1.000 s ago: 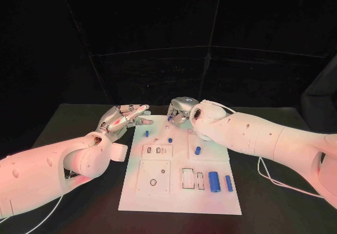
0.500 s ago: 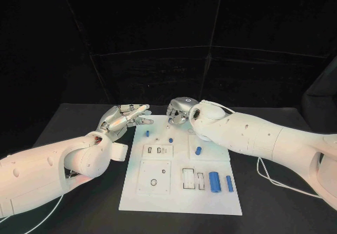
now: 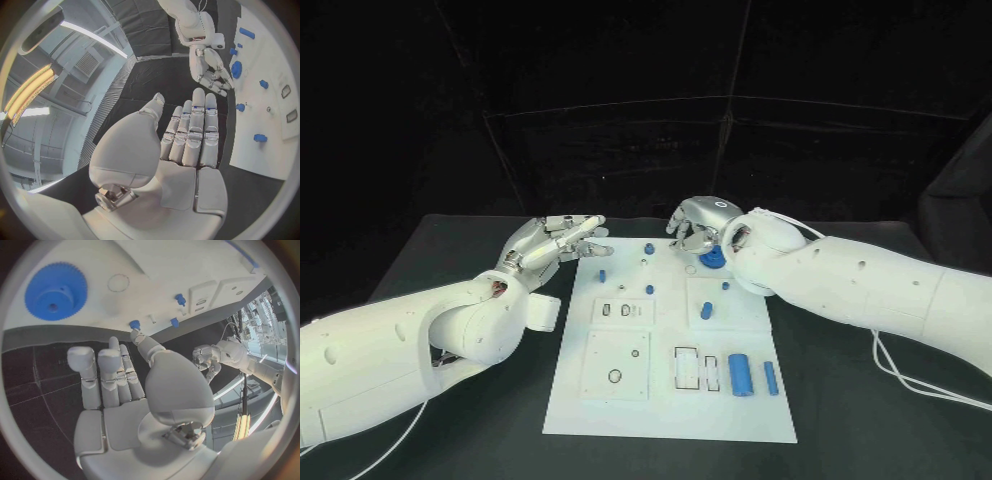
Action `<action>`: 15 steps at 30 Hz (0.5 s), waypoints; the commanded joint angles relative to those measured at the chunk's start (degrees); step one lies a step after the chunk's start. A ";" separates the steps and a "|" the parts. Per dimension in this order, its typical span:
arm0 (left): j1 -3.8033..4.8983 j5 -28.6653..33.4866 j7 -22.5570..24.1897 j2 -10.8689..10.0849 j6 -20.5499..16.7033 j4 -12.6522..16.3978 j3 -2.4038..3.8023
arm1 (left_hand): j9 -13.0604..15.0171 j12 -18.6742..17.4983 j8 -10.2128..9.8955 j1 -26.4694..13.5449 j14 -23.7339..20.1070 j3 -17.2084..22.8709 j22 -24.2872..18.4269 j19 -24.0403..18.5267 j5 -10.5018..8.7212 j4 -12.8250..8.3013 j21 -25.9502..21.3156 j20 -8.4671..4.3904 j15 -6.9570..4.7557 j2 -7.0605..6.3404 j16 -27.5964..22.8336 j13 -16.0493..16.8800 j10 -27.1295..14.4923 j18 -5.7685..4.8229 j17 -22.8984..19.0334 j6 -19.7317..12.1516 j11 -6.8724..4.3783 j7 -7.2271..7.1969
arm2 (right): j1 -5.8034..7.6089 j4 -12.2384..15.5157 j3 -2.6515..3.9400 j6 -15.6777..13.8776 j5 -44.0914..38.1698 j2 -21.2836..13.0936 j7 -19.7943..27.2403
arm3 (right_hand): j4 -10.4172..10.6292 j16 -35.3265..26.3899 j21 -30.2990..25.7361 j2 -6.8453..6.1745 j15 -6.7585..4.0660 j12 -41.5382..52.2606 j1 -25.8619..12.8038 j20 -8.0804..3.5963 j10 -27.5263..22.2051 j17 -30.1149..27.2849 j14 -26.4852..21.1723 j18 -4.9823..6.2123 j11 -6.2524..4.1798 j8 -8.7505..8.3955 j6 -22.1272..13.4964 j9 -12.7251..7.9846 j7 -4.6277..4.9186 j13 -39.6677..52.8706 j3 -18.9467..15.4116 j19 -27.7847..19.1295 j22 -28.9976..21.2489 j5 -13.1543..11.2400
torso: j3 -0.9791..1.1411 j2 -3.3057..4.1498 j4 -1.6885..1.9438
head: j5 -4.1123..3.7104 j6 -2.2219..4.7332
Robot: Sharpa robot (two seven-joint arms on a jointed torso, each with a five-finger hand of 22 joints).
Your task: Assemble the parts on the task board
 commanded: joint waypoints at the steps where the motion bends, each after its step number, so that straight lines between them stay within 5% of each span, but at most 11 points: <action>1: 0.10 0.05 0.15 -0.18 0.97 0.16 0.04 | -0.05 -0.20 -0.20 0.24 0.17 0.02 -0.09 0.46 0.22 -0.43 -0.30 -0.01 -0.01 0.52 -0.20 -0.07 -0.12 0.80 0.09 0.05 0.15 0.20 | 0.16 3.37 -0.01 -2.15 6.82 -3.53 0.53 | 1.22 2.23 1.57 -0.93 -1.00 3.51 -1.63 -0.79 6.12 2.97 0.81 -0.54 -1.51 0.31 0.57 0.02 -1.07 1.81 -0.92 1.62 2.66 0.63 | 0.03 -0.11 -0.64 | -0.13 0.26; 4: 0.10 0.06 0.17 -0.23 0.99 0.17 0.04 | -0.05 -0.21 -0.19 0.27 0.17 0.02 -0.10 0.47 0.22 -0.48 -0.32 -0.01 -0.02 0.54 -0.22 -0.07 -0.11 0.80 0.11 0.08 0.14 0.18 | 0.17 5.20 -0.03 0.09 8.98 -6.24 0.51 | 2.15 5.81 3.69 -2.24 -2.27 10.77 -2.00 -2.09 12.57 8.15 1.76 -1.27 -2.88 0.04 0.25 -0.16 -2.21 7.18 -2.82 3.70 6.42 0.64 | 0.14 -0.14 -0.90 | -0.20 0.32; 6: 0.10 0.06 0.17 -0.23 1.02 0.18 0.04 | -0.04 -0.22 -0.19 0.30 0.16 0.02 -0.11 0.47 0.22 -0.53 -0.33 -0.01 -0.02 0.56 -0.24 -0.07 -0.09 0.81 0.13 0.11 0.13 0.15 | 0.17 5.74 -0.03 1.22 9.65 -7.28 0.33 | 2.93 8.75 5.04 -2.93 -2.56 22.69 -2.21 -2.61 14.43 12.64 2.39 -1.74 -3.17 -0.13 -0.09 -0.25 -2.40 19.48 -4.24 4.94 8.86 0.78 | 0.18 -0.12 -1.01 | -0.24 0.36; 7: 0.10 0.06 0.16 -0.20 1.04 0.16 0.03 | -0.04 -0.22 -0.19 0.30 0.16 0.02 -0.11 0.47 0.22 -0.53 -0.33 -0.01 -0.02 0.56 -0.24 -0.07 -0.09 0.81 0.13 0.11 0.13 0.15 | 0.17 6.01 -0.04 2.11 10.08 -7.98 0.09 | 3.46 10.16 5.70 -3.02 -2.66 30.60 -2.30 -2.68 15.23 14.80 2.64 -2.06 -3.24 -0.26 -0.38 -0.30 -2.42 27.89 -4.94 5.53 10.07 0.93 | 0.22 -0.11 -1.04 | -0.29 0.34; 8: 0.10 0.06 0.14 -0.16 1.09 0.13 0.03 | -0.04 -0.22 -0.19 0.30 0.16 0.02 -0.11 0.47 0.22 -0.53 -0.33 -0.01 -0.02 0.56 -0.24 -0.07 -0.09 0.81 0.13 0.11 0.13 0.15 | 0.17 6.14 -0.04 2.95 10.41 -8.55 -0.19 | 6.80 13.97 7.71 -1.50 -2.04 49.57 0.03 -2.27 10.54 19.81 2.39 -2.97 -3.44 -0.12 -0.94 -0.15 -2.24 48.24 -8.49 6.54 13.01 2.05 | 0.25 -0.11 -1.07 | -0.29 0.36; 9: 0.10 0.06 0.12 -0.13 1.13 0.12 0.03 | -0.04 -0.22 -0.19 0.30 0.16 0.02 -0.11 0.47 0.22 -0.53 -0.33 -0.01 -0.02 0.56 -0.24 -0.07 -0.09 0.81 0.13 0.11 0.13 0.15 | 0.17 6.15 -0.05 3.44 10.57 -8.81 -0.38 | 8.92 15.71 8.69 -0.79 -1.63 58.63 1.72 -2.18 6.94 22.02 1.99 -3.27 -3.01 0.02 -1.27 -0.04 -1.87 58.22 -10.93 6.83 14.35 2.31 | 0.26 -0.13 -1.03 | -0.32 0.35; 10: 0.10 0.06 0.11 -0.10 1.17 0.10 0.03 | -0.04 -0.22 -0.19 0.30 0.16 0.02 -0.11 0.47 0.22 -0.53 -0.33 -0.01 -0.02 0.56 -0.24 -0.07 -0.09 0.81 0.13 0.11 0.13 0.15 | 0.17 6.10 -0.05 4.19 10.78 -9.15 -0.72 | 9.29 16.49 9.15 -1.62 -1.58 61.42 1.32 -2.45 8.82 23.78 2.27 -3.14 -2.05 -0.20 -1.82 -0.18 -1.55 61.75 -11.75 7.32 15.62 1.77 | 0.22 -0.13 -0.92 | -0.31 0.38; 15: 0.09 0.33 0.08 -0.01 1.22 -0.08 0.02 | -0.03 -0.24 -0.18 0.34 0.16 0.03 -0.14 0.48 0.23 -0.62 -0.35 -0.01 -0.03 0.62 -0.28 -0.06 -0.06 0.81 0.17 0.16 0.10 0.12 | 0.17 4.99 -0.06 7.38 11.64 -9.42 -3.24 | 10.55 17.84 9.88 -1.74 -1.06 64.41 1.89 -1.43 10.81 26.46 2.86 -3.22 -1.49 -0.72 -3.57 -0.44 -0.93 65.62 -13.22 7.86 17.26 0.93 | 0.20 -0.08 -0.80 | -0.48 0.33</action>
